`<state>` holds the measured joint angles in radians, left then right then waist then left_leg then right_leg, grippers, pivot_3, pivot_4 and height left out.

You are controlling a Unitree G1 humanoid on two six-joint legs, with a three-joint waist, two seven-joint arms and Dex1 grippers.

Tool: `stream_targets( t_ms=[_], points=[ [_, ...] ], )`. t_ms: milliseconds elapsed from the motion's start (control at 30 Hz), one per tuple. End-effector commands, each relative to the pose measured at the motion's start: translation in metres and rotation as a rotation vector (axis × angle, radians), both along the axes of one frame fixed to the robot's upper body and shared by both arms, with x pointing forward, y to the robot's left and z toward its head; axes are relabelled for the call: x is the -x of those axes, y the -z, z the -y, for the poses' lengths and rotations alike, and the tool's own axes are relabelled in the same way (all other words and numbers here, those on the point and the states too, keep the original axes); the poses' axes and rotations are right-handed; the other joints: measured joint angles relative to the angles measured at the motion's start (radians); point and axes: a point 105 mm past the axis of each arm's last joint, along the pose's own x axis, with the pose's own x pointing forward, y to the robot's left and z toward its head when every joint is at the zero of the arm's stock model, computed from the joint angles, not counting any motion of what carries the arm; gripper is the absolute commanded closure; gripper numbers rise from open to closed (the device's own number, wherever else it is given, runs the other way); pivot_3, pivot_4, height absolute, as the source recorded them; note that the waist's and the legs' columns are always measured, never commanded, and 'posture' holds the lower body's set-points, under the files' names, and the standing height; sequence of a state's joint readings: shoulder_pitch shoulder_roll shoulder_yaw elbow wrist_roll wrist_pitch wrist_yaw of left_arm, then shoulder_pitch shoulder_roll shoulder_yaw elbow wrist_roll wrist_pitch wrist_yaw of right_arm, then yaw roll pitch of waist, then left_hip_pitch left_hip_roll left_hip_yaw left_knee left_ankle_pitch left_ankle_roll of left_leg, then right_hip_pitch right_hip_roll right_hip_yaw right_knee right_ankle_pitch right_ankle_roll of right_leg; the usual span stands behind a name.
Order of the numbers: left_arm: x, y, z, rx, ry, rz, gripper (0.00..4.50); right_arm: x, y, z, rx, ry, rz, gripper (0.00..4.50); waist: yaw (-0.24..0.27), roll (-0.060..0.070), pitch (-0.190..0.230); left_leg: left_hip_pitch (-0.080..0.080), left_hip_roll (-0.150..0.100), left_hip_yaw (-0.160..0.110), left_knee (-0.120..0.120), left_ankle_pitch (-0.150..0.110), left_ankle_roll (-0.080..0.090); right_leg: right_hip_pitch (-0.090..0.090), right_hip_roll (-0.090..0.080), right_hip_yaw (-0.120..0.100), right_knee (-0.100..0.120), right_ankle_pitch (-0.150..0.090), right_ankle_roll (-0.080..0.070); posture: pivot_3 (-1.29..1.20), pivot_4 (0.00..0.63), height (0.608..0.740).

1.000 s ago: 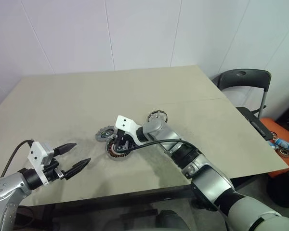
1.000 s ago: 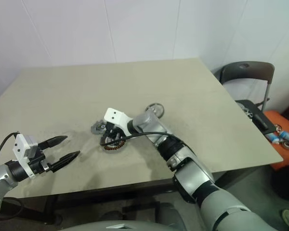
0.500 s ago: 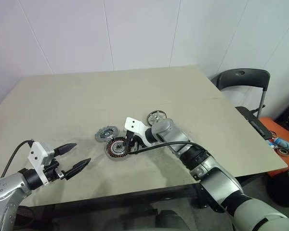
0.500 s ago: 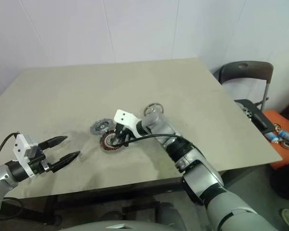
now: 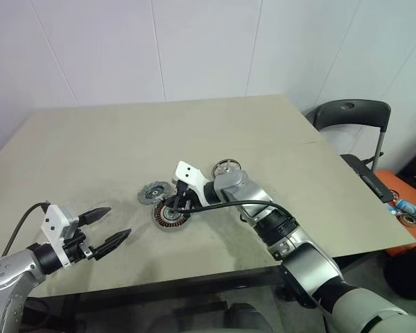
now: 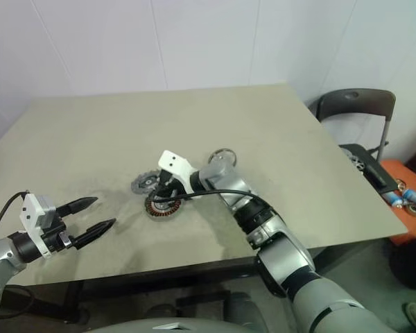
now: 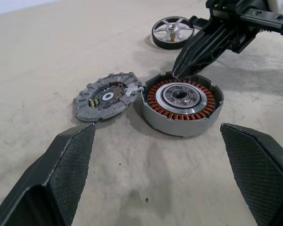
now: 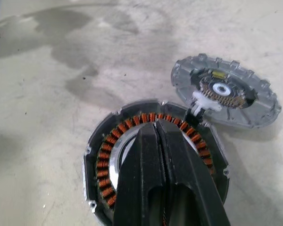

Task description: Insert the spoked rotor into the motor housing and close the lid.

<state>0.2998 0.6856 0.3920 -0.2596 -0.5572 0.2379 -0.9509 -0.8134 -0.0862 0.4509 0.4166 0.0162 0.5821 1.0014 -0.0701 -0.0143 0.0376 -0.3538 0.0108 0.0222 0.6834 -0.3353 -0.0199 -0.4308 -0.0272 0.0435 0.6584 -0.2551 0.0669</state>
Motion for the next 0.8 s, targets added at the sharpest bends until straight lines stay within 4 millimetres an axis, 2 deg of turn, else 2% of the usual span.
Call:
stream_targets(
  t_ms=[33,133,367,467,600,733,800],
  points=[
    [-0.001,-0.014,0.001,-0.009,0.003,0.052,0.00,0.004,0.023,0.008,0.057,-0.003,-0.026,4.46,0.000,0.000,0.000,0.000,0.000,0.000,0.000,0.000,0.000,0.000,0.000,0.000,0.000,0.000,0.000,0.00,0.000,0.740],
    [0.000,-0.014,0.000,-0.009,0.002,0.051,0.00,0.001,0.025,0.011,0.064,0.019,-0.021,4.46,-0.001,0.000,0.000,0.001,0.000,0.000,0.000,0.000,0.000,0.001,0.000,0.000,0.000,0.000,0.000,0.00,0.000,0.740],
    [0.000,-0.014,0.001,-0.010,0.004,0.053,0.00,-0.009,-0.024,-0.002,-0.120,0.049,-0.020,4.46,0.000,0.000,0.000,0.002,0.000,0.000,0.000,0.000,0.000,0.002,0.000,0.000,0.000,0.000,0.000,0.00,0.000,0.740],
    [0.000,-0.014,0.002,-0.009,0.006,0.054,0.00,-0.015,-0.043,-0.002,-0.192,0.081,-0.030,4.46,0.000,0.000,0.000,0.000,0.000,0.000,0.000,0.000,0.000,0.001,0.000,0.000,-0.001,0.000,0.000,0.00,0.000,0.740],
    [0.000,-0.014,0.002,-0.008,0.005,0.053,0.00,-0.024,-0.054,0.016,-0.219,0.141,-0.030,4.46,0.000,0.000,0.000,0.000,0.000,0.000,0.000,0.000,0.000,0.000,0.000,0.000,-0.001,0.000,0.000,0.00,0.000,0.740],
    [0.000,-0.012,0.002,-0.007,0.007,0.049,0.00,-0.024,-0.051,0.038,-0.200,0.178,-0.029,4.46,0.001,0.000,0.000,-0.001,0.000,0.000,0.000,0.000,0.000,0.000,-0.001,0.000,-0.002,0.000,0.000,0.00,0.000,0.740],
    [0.000,-0.012,0.002,-0.006,0.008,0.047,0.00,-0.021,-0.048,0.041,-0.185,0.174,-0.028,4.46,0.001,0.000,0.000,-0.001,0.000,0.000,-0.001,0.000,0.000,0.000,-0.001,0.000,-0.002,0.000,0.000,0.00,0.000,0.740]
  ],
)
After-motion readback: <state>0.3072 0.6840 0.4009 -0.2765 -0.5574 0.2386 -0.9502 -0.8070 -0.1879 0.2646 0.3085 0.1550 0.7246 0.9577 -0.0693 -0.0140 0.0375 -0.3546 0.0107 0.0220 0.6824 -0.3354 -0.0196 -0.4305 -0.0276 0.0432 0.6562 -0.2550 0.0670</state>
